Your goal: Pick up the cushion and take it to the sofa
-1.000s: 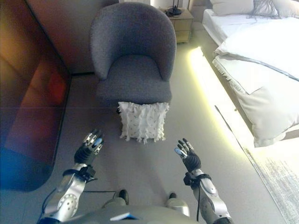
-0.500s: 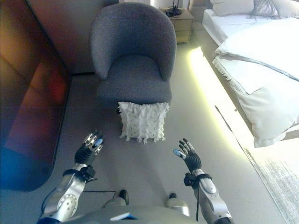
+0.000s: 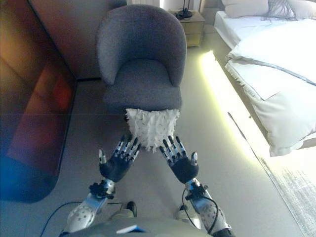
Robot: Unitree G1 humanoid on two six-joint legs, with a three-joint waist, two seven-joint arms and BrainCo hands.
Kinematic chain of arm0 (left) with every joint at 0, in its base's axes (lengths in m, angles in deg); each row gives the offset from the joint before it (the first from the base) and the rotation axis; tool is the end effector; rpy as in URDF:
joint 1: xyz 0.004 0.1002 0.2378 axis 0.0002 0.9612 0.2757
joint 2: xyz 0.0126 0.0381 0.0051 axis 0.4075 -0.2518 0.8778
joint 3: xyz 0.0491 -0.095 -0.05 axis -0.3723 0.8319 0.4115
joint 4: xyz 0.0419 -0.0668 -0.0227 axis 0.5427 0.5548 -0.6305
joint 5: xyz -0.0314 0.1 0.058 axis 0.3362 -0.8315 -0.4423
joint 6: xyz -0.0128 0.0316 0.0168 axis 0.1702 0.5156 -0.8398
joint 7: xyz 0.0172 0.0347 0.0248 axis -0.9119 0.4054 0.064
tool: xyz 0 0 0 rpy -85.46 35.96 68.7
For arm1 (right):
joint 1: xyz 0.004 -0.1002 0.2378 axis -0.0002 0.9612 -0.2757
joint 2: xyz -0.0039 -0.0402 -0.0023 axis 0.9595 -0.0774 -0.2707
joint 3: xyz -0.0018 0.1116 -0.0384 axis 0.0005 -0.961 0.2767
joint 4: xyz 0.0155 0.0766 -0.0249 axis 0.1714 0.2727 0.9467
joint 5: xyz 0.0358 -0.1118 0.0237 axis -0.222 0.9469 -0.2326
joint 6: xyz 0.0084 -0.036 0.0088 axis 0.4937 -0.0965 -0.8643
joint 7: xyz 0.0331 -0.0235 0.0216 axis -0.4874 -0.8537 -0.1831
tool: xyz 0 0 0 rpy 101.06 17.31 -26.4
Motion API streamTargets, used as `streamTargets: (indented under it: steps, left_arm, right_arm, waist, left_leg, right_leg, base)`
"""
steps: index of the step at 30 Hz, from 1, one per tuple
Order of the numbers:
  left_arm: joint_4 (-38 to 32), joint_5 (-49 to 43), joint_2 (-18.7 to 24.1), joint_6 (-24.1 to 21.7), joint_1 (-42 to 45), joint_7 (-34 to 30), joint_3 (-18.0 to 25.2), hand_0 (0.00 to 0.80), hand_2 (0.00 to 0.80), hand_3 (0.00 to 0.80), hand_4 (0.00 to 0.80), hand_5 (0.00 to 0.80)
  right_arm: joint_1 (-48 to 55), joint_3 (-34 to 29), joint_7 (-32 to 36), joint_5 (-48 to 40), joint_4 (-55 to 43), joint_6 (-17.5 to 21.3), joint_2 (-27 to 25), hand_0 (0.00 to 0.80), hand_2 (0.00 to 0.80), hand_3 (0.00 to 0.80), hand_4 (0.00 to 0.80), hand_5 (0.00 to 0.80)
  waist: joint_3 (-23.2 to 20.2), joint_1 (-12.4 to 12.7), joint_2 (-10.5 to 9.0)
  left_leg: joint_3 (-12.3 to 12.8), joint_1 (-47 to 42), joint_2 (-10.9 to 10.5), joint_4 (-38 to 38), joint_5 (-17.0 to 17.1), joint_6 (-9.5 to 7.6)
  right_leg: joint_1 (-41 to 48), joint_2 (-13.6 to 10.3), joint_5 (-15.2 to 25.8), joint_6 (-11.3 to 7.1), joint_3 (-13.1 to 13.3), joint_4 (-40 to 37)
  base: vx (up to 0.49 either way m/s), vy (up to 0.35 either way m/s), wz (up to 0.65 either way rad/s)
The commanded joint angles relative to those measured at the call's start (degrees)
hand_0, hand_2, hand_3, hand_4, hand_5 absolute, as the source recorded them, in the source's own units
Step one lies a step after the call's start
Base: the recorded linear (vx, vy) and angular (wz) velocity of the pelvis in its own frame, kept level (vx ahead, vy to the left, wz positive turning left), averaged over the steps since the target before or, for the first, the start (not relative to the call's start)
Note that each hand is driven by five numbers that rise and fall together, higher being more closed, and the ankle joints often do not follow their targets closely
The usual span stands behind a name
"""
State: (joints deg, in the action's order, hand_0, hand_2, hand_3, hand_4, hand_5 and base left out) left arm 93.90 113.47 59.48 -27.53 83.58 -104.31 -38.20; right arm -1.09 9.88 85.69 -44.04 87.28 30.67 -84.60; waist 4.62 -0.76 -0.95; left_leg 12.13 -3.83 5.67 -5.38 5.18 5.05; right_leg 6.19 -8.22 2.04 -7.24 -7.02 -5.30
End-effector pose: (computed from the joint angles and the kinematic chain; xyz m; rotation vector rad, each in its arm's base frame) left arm 0.1318 0.1532 -0.0508 -1.5506 0.1672 -0.4238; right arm 0.1332 -0.1393 -0.0597 1.4720 0.2075 0.5181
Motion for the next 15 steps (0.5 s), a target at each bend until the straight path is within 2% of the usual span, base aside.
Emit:
streamTargets:
  steps: [1,15]
  left_arm:
    - [0.1,2.7,-1.2,1.4,-2.7,-4.3,1.8,0.000,0.000,0.000,0.000,0.000]
    - [-1.0,2.2,-1.3,2.0,-2.7,-2.4,2.4,0.000,0.000,0.000,0.000,0.000]
  right_arm:
    - [-3.0,-0.9,5.8,-6.0,-3.5,-1.9,2.3,0.000,0.000,0.000,0.000,0.000]
    - [-1.6,0.1,7.6,-3.9,-3.7,-2.1,2.0,0.000,0.000,0.000,0.000,0.000]
  waist:
    - [1.0,-0.6,-0.37]
    - [0.3,-0.8,-0.21]
  left_leg:
    - [1.9,-3.1,-3.1,1.2,-8.2,-4.16]
    - [2.0,-3.5,-3.3,0.8,-8.1,-4.20]
  right_leg:
    - [-1.2,1.7,-1.0,-0.02,-3.5,1.1]
    - [-1.1,1.9,-0.9,0.10,-3.0,0.9]
  base:
    - [0.000,0.000,0.00]
    - [0.000,0.000,0.00]
